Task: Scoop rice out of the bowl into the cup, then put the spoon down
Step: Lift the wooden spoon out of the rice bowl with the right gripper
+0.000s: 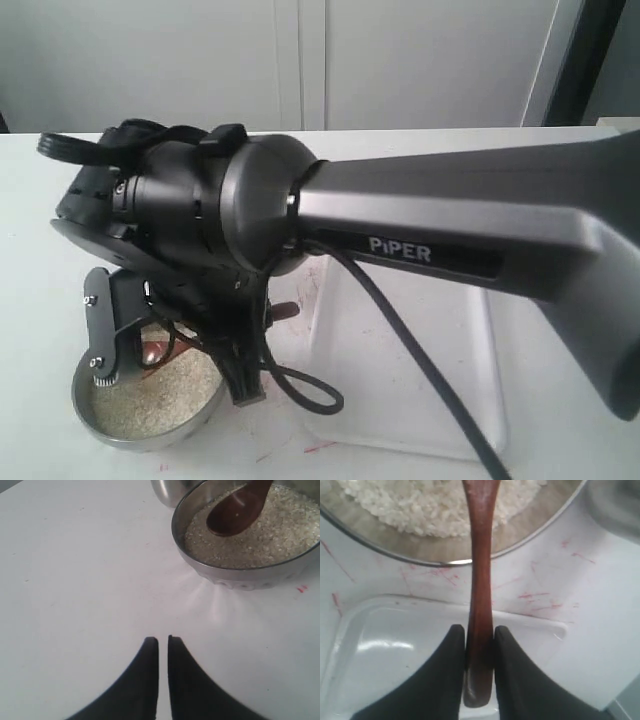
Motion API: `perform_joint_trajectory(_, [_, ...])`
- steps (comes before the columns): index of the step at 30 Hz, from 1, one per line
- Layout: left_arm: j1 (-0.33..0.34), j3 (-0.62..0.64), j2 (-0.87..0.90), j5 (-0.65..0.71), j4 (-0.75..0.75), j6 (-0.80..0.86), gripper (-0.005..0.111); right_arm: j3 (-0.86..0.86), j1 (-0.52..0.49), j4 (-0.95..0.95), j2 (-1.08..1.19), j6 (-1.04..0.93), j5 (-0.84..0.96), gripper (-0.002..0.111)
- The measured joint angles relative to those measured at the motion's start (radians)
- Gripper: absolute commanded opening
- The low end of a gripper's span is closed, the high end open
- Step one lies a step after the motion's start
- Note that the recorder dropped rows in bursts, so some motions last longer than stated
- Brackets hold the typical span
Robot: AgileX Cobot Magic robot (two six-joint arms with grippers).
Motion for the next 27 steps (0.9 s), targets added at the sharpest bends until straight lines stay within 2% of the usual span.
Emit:
perform_joint_trajectory(7, [0.000,0.000,0.000,0.000,0.000,0.000,0.014,0.000,0.068,-0.163,-0.037,0.029,0.001,0.000])
perform_joint_trajectory(16, [0.000,0.000,0.000,0.000,0.000,0.000,0.014,0.000,0.131,-0.374,-0.039,0.214,0.001,0.000])
perform_joint_trajectory(27, [0.000,0.000,0.000,0.000,0.000,0.000,0.014,0.002,0.133,-0.409,-0.042,0.287,0.001,0.000])
